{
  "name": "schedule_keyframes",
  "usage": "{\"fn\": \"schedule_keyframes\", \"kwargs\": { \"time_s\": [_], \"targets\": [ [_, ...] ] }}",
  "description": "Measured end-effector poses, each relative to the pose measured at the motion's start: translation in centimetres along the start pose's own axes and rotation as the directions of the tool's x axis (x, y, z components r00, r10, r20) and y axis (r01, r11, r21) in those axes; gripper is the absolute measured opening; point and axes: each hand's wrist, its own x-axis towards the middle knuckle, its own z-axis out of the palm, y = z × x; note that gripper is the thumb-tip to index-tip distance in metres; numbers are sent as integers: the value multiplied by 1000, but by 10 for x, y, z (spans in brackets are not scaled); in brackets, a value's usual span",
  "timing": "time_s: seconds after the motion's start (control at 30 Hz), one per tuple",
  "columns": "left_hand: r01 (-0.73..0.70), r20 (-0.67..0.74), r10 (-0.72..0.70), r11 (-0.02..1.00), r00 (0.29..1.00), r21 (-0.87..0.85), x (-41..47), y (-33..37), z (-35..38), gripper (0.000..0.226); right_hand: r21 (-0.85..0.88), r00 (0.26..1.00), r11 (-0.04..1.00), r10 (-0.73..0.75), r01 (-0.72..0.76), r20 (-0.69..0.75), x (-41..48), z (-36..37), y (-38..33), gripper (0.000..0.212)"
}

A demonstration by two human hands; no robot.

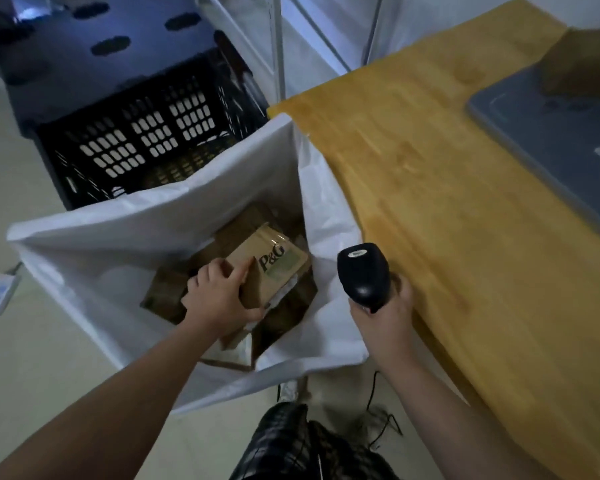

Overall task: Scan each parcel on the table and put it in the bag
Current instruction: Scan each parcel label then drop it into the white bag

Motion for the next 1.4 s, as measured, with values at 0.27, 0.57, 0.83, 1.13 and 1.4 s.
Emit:
{"fn": "schedule_keyframes", "kwargs": {
  "time_s": [0.27,0.57,0.83,1.13,1.4],
  "targets": [
    [58,145,-48,996,988,-65,14,12,22,101,-5,974,974,224,-224,-26,-9,16,68,45],
    [227,271,-165,950,948,-216,16,18,28,96,167,980,976,161,-140,-115,-12,0,31,39],
    [310,508,41,748,860,-587,15,57,32,84,161,971,986,72,-35,-228,-11,-46,13,45],
    [-169,448,238,967,862,-188,41,83,65,32,110,973,993,-4,30,-229,-8,-45,12,50],
    [-260,156,285,952,946,-163,52,81,26,19,-15,986,998,62,-66,-156,3,-43,27,43]
  ]
}}
